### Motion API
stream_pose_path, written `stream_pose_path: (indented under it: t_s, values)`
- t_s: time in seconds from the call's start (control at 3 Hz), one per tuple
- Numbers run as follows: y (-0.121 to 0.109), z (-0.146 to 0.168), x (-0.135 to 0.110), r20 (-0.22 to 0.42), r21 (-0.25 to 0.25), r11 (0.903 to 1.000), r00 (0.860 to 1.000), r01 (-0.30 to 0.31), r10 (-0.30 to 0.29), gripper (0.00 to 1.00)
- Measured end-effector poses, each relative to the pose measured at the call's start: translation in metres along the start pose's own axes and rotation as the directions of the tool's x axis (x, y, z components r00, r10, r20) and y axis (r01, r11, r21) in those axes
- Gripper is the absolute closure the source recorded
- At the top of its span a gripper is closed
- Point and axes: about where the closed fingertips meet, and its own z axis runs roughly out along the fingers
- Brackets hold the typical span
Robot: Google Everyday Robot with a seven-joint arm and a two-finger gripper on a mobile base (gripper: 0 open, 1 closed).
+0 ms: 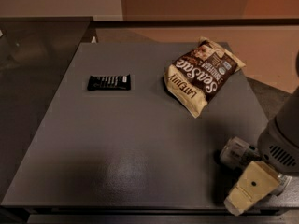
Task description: Place 7up can upright
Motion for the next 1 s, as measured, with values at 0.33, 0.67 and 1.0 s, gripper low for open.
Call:
stream_pose_path:
  t_s: [0.33,0.67,1.0]
  values:
    - [-0.002,0.002,0.005,-0.013,0.005,1.0000,1.000,-0.002,0.002,0.00]
    - [-0.002,0.003,0.014,-0.031,-0.009,0.9996,0.999,-0.027,0.027,0.19]
    - [0.001,0.001,0.018,-0.044,-0.027,0.9989,0.998,-0.038,0.037,0.41]
